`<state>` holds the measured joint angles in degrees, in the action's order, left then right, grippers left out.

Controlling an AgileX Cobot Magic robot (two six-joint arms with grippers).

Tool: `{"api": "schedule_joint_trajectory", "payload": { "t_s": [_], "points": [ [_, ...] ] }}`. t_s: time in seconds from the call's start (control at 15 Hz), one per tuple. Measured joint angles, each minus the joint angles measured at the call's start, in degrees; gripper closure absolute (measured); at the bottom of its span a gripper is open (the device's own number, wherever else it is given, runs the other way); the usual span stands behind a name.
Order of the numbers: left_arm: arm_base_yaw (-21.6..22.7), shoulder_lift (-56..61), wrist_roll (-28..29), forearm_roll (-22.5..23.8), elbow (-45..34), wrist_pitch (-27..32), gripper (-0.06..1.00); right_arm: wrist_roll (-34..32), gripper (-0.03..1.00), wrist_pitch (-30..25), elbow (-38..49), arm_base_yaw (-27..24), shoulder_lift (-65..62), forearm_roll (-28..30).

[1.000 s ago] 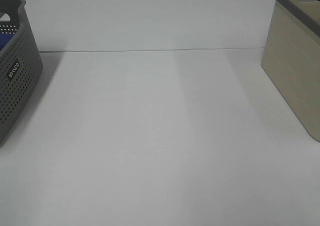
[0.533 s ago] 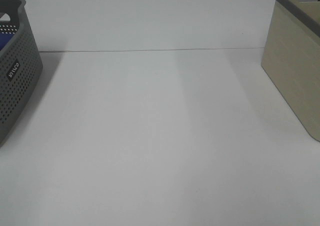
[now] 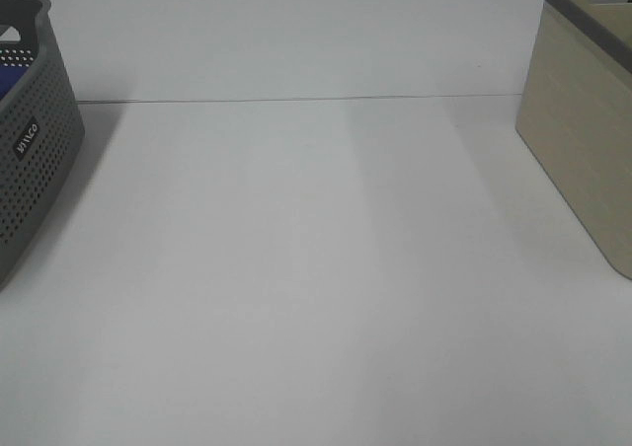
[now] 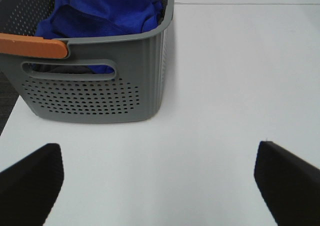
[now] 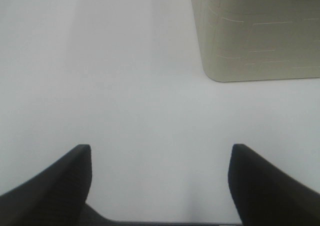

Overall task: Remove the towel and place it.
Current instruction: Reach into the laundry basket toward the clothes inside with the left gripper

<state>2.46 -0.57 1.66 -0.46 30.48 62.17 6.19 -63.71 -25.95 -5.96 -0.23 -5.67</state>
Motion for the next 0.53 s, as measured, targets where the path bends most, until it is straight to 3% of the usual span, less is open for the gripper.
{"api": "schedule_joint_trajectory", "payload": {
  "t_s": [0.2,0.53],
  "points": [
    [0.0,-8.77,0.0,-0.63,6.82,0.63,-0.02,0.0,0.22,0.0,0.0,0.0,0.0,0.0],
    [0.0,-31.57,-6.47,-0.74,24.01,7.28,-0.02,0.0,0.22,0.0,0.0,0.0,0.0,0.0]
  ]
}}
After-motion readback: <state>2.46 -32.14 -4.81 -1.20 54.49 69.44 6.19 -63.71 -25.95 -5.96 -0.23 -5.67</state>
